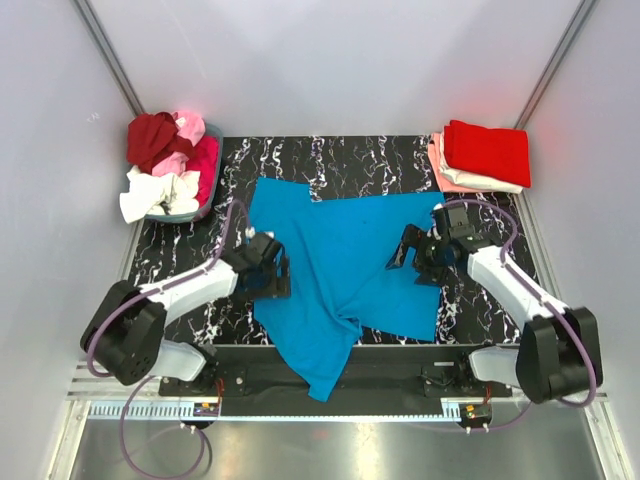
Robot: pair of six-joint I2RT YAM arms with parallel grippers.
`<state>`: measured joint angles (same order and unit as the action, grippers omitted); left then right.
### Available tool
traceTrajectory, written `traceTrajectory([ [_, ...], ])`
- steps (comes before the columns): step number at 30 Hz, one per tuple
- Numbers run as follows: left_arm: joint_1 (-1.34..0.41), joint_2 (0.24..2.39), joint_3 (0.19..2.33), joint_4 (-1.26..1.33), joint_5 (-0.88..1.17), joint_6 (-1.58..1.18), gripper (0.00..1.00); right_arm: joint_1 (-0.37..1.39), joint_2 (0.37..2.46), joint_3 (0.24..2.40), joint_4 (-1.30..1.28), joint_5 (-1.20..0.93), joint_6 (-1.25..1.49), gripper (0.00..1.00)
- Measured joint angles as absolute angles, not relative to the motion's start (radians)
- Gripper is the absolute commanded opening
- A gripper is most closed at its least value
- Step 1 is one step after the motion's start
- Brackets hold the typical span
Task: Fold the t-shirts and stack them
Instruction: Flatten the tshirt out
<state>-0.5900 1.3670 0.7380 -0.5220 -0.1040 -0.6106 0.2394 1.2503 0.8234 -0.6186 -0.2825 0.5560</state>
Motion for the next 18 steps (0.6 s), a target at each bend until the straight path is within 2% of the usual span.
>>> traceTrajectory([
  [5,-0.597,1.329,0.672,-0.427,-0.055,-0.677,0.83,0.238,1.365,0.718,-0.524,-0.383,0.577,1.00],
  [7,-0.597,1.332,0.672,-0.428,-0.062,-0.682,0.84,0.221,1.406,0.688,-0.491,-0.410,0.576,0.92],
  [11,-0.532,1.338,0.665,-0.447,-0.069,-0.670,0.83,0.028,1.453,0.626,-0.411,-0.595,0.609,0.89],
  [14,-0.430,1.330,0.654,-0.445,-0.065,-0.650,0.83,-0.075,1.479,0.615,-0.400,-0.665,0.640,0.96],
  [18,-0.356,1.333,0.661,-0.464,-0.085,-0.625,0.83,-0.087,1.462,0.615,-0.404,-0.647,0.655,1.00],
])
